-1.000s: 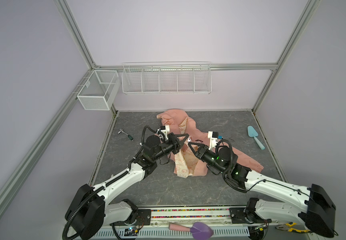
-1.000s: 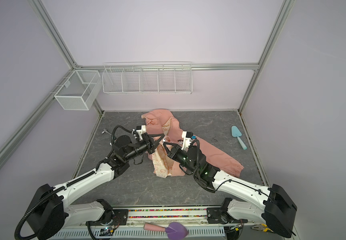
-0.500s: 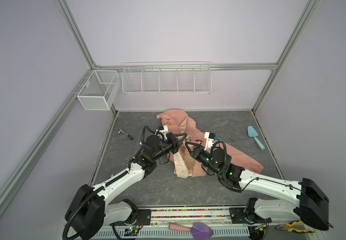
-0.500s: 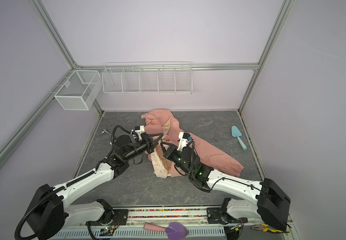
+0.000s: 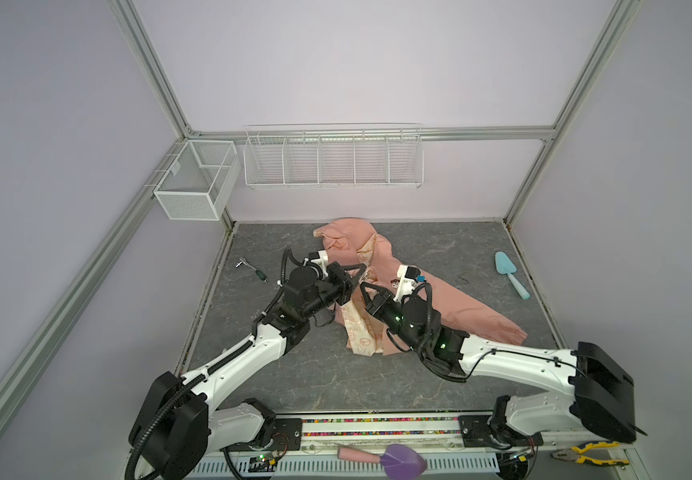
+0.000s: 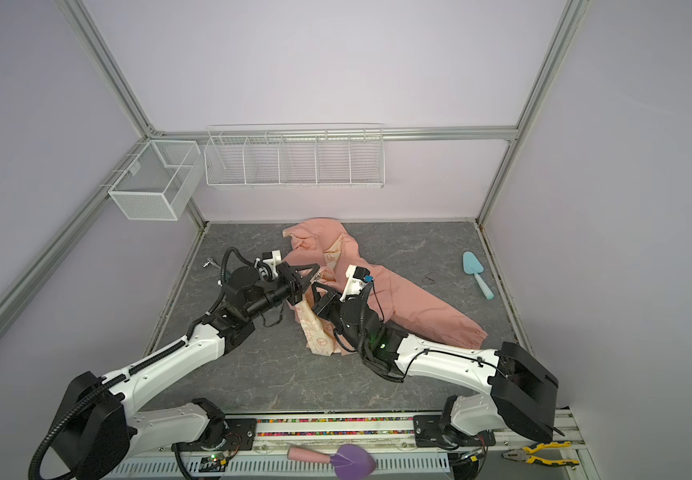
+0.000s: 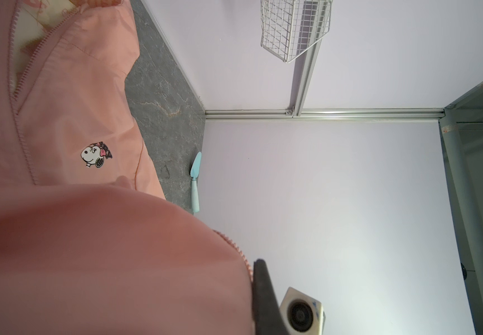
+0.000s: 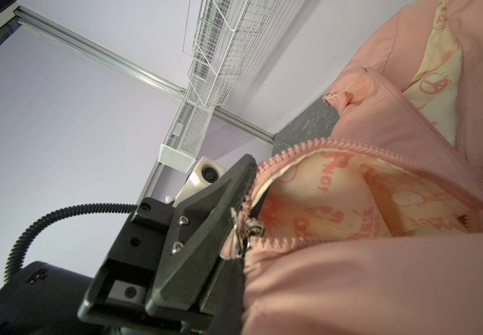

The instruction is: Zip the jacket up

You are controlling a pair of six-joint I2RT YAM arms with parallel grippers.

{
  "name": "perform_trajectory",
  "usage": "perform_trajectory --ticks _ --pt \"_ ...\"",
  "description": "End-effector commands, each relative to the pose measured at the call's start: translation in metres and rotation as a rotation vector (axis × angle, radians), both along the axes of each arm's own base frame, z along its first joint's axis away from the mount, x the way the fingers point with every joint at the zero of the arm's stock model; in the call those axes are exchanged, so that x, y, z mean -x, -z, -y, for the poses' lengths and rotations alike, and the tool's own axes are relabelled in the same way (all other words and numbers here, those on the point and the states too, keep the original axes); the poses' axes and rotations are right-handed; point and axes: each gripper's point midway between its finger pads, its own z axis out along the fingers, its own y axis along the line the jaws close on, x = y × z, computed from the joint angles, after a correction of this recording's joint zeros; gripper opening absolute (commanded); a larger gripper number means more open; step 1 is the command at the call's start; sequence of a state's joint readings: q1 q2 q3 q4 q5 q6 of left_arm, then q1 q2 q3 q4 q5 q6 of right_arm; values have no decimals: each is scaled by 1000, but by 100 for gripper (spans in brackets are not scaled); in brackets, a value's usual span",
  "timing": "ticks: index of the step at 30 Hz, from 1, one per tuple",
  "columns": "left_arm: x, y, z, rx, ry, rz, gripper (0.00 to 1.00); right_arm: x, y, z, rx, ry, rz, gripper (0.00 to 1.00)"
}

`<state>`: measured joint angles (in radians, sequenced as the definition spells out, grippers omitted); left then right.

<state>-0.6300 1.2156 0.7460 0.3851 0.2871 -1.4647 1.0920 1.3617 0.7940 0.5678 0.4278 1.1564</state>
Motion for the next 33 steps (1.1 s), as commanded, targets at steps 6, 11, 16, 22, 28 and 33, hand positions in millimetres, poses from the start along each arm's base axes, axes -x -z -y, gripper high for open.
perform_trajectory --ticks 6,11,16,22,28,33 --pt "8 -59 -10 -18 -40 198 0 77 8 -23 25 -414 -61 6" --pt "17 -45 -18 -109 -36 203 0 57 0 17 43 -348 -85 6" --pt "22 -49 -18 -118 -19 213 0 48 -6 34 39 -345 -92 6" --pt "23 -56 -10 -83 16 206 5 46 -13 32 -5 -354 -94 6" --pt "27 -52 -6 -61 30 180 39 38 -18 35 -34 -338 -95 6" --pt "36 -42 1 -40 59 142 48 29 -22 37 -55 -324 -91 6"
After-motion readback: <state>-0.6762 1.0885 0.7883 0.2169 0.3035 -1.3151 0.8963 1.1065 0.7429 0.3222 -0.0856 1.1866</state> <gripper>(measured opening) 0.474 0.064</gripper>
